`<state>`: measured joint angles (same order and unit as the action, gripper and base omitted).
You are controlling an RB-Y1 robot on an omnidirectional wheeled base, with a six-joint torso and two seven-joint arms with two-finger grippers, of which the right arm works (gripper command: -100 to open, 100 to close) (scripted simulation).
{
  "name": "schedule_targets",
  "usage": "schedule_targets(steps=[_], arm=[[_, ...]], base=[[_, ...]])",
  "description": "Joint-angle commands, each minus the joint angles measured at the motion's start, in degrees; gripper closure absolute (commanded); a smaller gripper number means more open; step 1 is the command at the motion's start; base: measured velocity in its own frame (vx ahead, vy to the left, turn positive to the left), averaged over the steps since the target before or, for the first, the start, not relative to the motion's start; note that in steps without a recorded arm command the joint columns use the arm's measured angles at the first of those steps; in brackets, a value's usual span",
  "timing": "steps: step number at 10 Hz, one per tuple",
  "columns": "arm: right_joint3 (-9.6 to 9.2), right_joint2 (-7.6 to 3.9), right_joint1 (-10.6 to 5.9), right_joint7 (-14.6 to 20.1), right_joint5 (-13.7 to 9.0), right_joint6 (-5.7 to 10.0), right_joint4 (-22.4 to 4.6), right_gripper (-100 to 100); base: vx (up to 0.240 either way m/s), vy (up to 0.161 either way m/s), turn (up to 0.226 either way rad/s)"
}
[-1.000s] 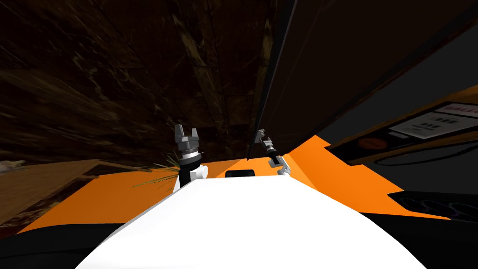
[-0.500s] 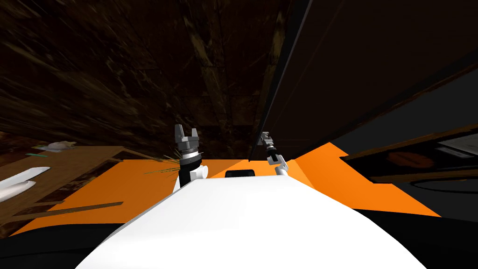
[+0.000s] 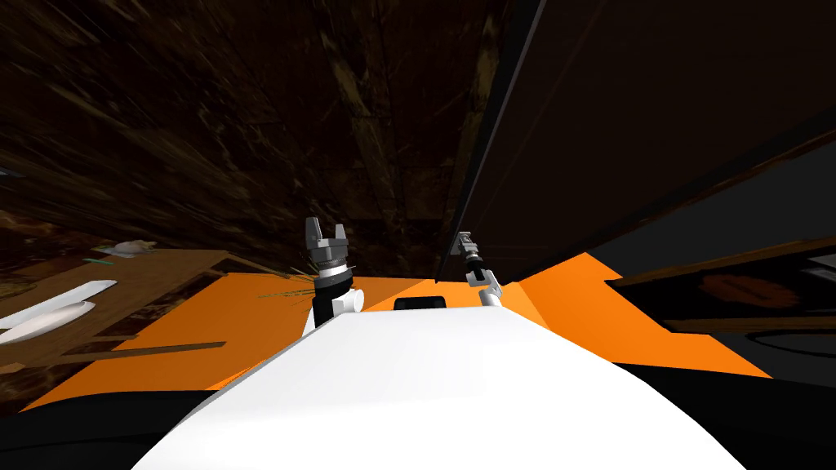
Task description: Pull the door open
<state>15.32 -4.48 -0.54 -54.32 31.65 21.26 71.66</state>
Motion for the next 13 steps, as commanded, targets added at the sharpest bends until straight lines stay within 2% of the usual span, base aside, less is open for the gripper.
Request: schedule_targets(steps=[1,4,5,9,13], arm=[[-0.06,0.05,0.02,0.0,0.0,0.02,0.0,100],[-0.06,0.05,0.02,0.0,0.0,0.02,0.0,100],[0.12,-0.31,0.07,2.1,-1.7,0.07,-0.1,100],[0.21,-0.95,0.18,7.0,-5.7,0.34,-0.5,100],[0.33,-1.87,0.34,13.5,-11.5,0.74,-0.9,100]], base=[[0.002,0.009,-0.006],[0.0,0.0,0.0],[-0.025,-0.011,0.115],[-0.045,-0.022,0.125],[-0.058,-0.026,0.155]])
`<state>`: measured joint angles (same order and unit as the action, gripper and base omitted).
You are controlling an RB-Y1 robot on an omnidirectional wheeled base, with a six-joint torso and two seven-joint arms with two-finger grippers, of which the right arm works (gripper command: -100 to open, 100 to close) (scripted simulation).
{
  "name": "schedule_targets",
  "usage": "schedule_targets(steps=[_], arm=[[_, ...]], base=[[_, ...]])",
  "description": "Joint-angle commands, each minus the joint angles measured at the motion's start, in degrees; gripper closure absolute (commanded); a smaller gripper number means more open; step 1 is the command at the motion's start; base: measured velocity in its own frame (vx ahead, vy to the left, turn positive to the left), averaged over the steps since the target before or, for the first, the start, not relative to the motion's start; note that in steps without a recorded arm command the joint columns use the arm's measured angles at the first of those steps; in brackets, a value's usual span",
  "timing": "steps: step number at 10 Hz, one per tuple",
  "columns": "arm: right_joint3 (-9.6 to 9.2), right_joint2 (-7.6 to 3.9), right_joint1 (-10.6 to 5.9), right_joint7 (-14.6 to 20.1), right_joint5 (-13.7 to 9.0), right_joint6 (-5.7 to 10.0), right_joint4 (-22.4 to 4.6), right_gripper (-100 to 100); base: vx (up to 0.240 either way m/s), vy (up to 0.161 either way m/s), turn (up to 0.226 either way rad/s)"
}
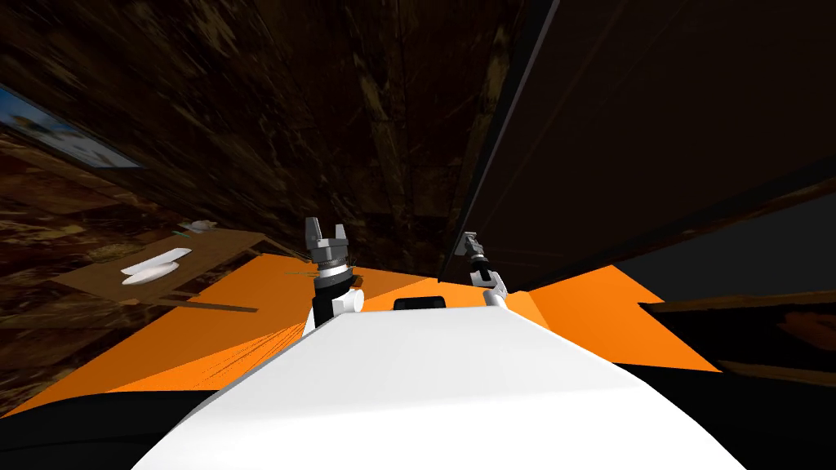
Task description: Pull the door open
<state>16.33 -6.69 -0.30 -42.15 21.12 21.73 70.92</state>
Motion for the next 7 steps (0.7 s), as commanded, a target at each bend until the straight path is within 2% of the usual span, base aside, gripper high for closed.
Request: schedule_targets(steps=[1,3,4,6,7], arm=[[-0.68,0.34,0.11,1.8,-1.0,0.27,-0.2,100],[-0.6,-0.2,0.2,5.4,-4.4,0.5,-0.5,100],[-0.6,-0.2,0.2,5.8,-4.4,0.5,-0.5,100],[-0.52,-0.8,0.31,9.5,-8.3,0.76,-0.8,100],[-0.52,-0.8,0.31,10.1,-8.3,0.76,-0.8,100]], base=[[-0.052,-0.028,0.069],[-0.049,-0.018,0.134],[-0.043,-0.023,0.088],[-0.065,-0.025,0.151],[-0.061,-0.027,0.078]])
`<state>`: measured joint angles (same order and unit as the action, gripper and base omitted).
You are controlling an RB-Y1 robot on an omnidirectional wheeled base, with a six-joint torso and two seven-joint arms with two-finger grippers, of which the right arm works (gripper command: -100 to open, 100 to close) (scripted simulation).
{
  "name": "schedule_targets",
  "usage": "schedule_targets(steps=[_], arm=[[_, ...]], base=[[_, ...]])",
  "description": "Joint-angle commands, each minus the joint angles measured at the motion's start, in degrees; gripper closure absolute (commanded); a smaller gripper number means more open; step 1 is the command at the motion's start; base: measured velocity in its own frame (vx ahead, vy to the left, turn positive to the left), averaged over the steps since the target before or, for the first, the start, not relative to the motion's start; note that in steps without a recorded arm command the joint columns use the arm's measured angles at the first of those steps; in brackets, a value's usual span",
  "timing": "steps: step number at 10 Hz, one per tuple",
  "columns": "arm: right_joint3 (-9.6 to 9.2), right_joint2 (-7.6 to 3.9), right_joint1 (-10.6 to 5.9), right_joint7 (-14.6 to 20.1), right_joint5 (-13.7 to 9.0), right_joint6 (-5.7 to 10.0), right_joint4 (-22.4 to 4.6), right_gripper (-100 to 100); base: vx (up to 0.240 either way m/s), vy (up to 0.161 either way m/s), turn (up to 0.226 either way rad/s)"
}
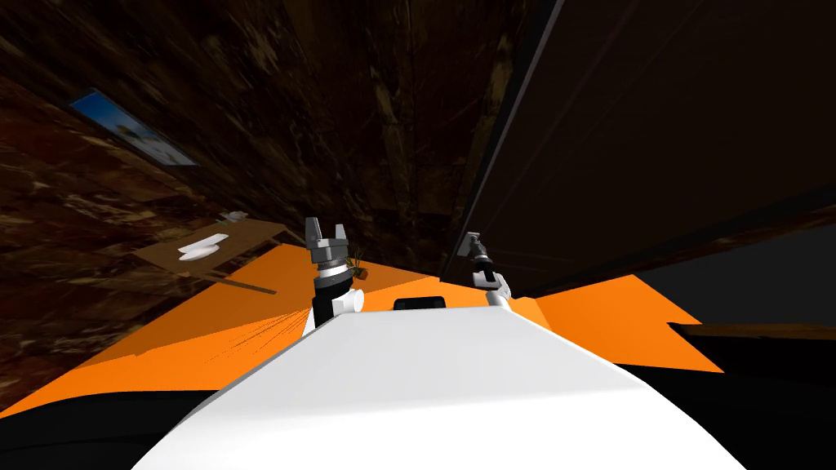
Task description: Pull the door open
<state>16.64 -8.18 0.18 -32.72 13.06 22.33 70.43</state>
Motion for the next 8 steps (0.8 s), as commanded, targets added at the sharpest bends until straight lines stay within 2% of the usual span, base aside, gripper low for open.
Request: schedule_targets(steps=[1,2,3,4,5,7,8], arm=[[-0.79,0.37,-0.11,2.9,-2.2,0.31,-0.5,100],[-0.74,0.06,-0.06,4.3,-4.2,0.45,-0.6,100],[-0.74,0.06,-0.06,5.2,-4.3,0.45,-0.6,100],[-0.7,-0.28,0.01,7.1,-6.4,0.6,-0.8,100],[-0.7,-0.28,0.01,7.5,-6.4,0.6,-0.8,100],[-0.6,-0.97,0.13,11.1,-10.5,0.9,-1.2,100],[-0.6,-0.97,0.13,12.1,-10.9,0.9,-1.2,100]], base=[[-0.057,-0.023,0.087],[-0.075,-0.026,0.212],[-0.054,-0.024,0.067],[-0.061,-0.022,0.12],[-0.055,-0.027,0.083],[-0.068,-0.027,0.16],[-0.07,-0.03,0.082]])
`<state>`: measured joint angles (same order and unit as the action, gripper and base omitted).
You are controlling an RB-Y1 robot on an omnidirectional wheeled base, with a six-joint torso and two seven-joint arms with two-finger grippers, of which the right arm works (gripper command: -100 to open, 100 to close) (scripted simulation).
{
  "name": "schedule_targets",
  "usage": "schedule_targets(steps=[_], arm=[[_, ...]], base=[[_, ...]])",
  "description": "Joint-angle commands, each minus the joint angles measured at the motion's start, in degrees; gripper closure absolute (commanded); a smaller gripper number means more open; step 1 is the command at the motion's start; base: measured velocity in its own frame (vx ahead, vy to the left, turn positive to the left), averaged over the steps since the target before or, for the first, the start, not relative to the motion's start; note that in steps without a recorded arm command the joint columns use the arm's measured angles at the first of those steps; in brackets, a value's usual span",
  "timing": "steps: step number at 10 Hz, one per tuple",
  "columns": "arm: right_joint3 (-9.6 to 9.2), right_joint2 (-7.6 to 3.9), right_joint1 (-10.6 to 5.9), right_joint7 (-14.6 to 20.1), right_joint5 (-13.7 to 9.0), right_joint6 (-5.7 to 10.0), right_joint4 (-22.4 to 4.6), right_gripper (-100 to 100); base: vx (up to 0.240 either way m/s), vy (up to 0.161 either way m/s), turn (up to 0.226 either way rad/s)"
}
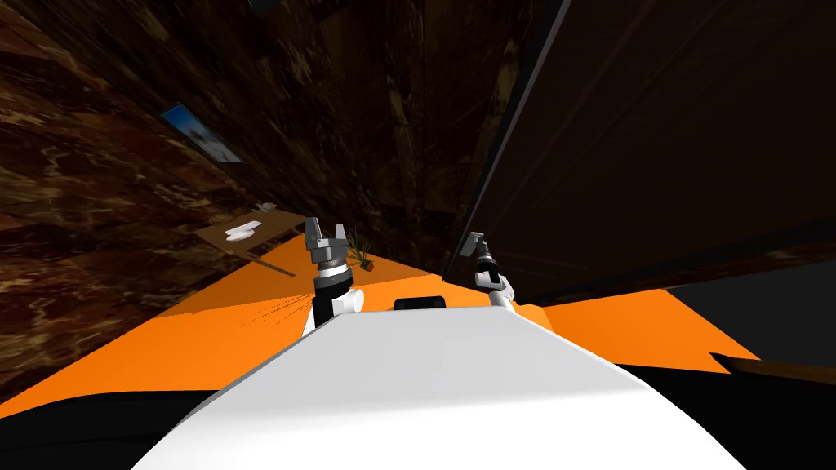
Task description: Pull the door open
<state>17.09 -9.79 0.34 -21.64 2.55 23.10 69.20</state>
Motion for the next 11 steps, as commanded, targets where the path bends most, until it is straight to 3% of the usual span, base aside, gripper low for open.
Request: schedule_targets(steps=[1,2,6,7,8,9,11], arm=[[-1.0,0.28,0.03,2.9,-2.7,0.28,-0.1,100],[-1.0,0.28,0.03,3.4,-2.7,0.28,-0.1,100],[-0.85,-0.82,0.23,10.0,-9.8,0.77,-0.7,100],[-0.85,-0.82,0.23,10.5,-9.8,0.77,-0.7,100],[-0.79,-1.19,0.3,12.6,-12.2,0.93,-0.9,100],[-0.79,-1.19,0.3,12.9,-12.2,0.93,-0.9,100],[-0.69,-1.95,0.43,16.7,-16.4,1.26,-1.3,100]], base=[[-0.062,-0.033,0.129],[-0.048,-0.019,0.088],[-0.077,-0.027,0.13],[-0.058,-0.02,0.1],[-0.065,-0.015,0.135],[-0.048,-0.019,0.057],[-0.086,-0.029,0.21]])
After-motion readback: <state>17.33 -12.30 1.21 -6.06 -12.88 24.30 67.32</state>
